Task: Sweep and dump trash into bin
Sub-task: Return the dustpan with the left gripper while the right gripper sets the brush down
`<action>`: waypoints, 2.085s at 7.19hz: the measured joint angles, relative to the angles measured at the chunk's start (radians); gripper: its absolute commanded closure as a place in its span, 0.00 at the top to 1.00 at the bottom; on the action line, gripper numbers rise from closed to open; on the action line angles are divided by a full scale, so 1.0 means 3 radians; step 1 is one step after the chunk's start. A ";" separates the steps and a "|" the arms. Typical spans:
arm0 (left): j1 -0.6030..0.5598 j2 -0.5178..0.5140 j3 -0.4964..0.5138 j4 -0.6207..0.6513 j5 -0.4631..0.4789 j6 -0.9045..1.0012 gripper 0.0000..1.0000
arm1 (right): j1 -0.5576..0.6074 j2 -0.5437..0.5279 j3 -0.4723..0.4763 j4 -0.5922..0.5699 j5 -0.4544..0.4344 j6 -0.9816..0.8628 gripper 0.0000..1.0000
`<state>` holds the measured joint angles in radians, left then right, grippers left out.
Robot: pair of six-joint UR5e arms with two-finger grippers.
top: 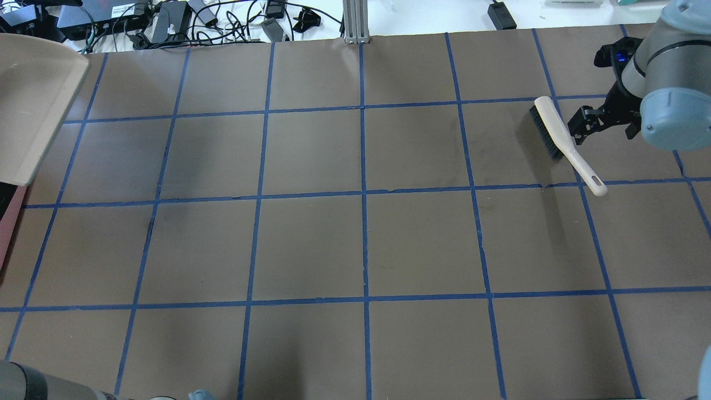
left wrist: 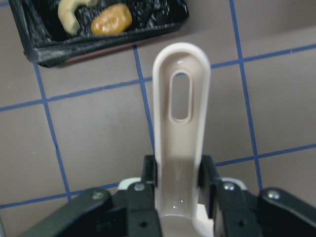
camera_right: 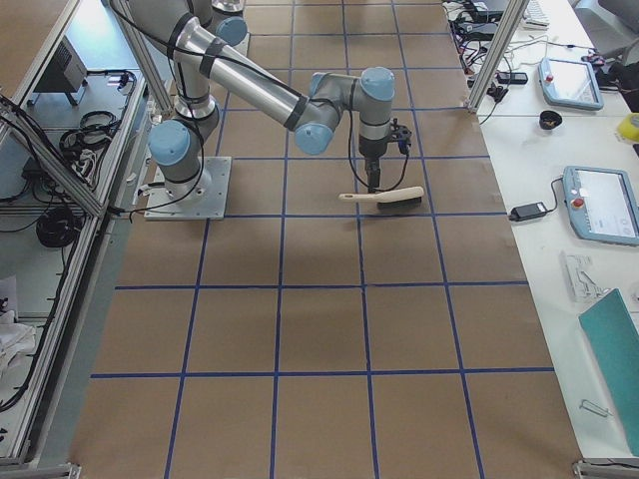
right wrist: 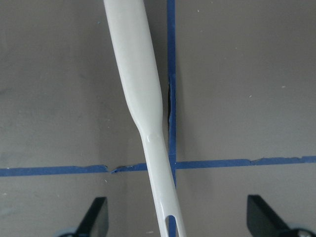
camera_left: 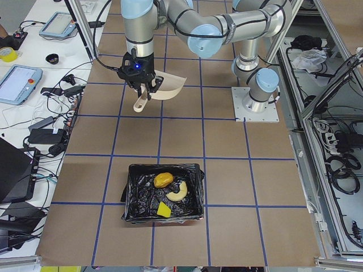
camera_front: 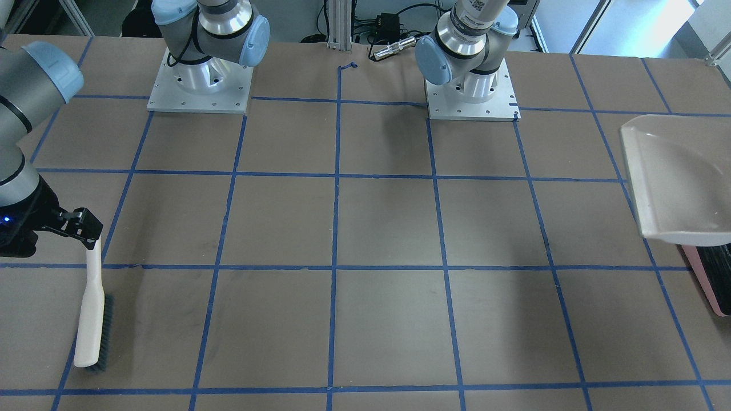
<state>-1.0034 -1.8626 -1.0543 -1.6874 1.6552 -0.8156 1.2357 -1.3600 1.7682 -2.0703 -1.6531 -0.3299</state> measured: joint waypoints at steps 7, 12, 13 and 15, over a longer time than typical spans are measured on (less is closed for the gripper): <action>-0.1093 -0.0855 -0.0215 0.0602 0.0070 -0.1531 0.00 | 0.0750 -0.0060 -0.0866 0.1098 0.0175 0.0389 1.00; -0.1236 -0.1350 -0.0200 0.1088 -0.0055 -0.2255 0.00 | 0.0956 -0.0403 -0.0952 0.1596 0.0320 0.0337 1.00; -0.1261 -0.1410 -0.0200 0.1119 -0.0049 -0.2347 0.00 | 0.0957 -0.0431 -0.0970 0.1687 0.0315 0.0336 1.00; -0.1349 -0.1442 -0.0223 0.1097 -0.0022 -0.2352 0.00 | 0.0965 -0.0459 -0.0971 0.1779 0.0337 0.0361 1.00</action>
<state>-1.4081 -2.2951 -1.1212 -1.3582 1.6485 -1.5213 1.5251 -1.4977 1.4770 -1.5366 -1.5519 -0.2217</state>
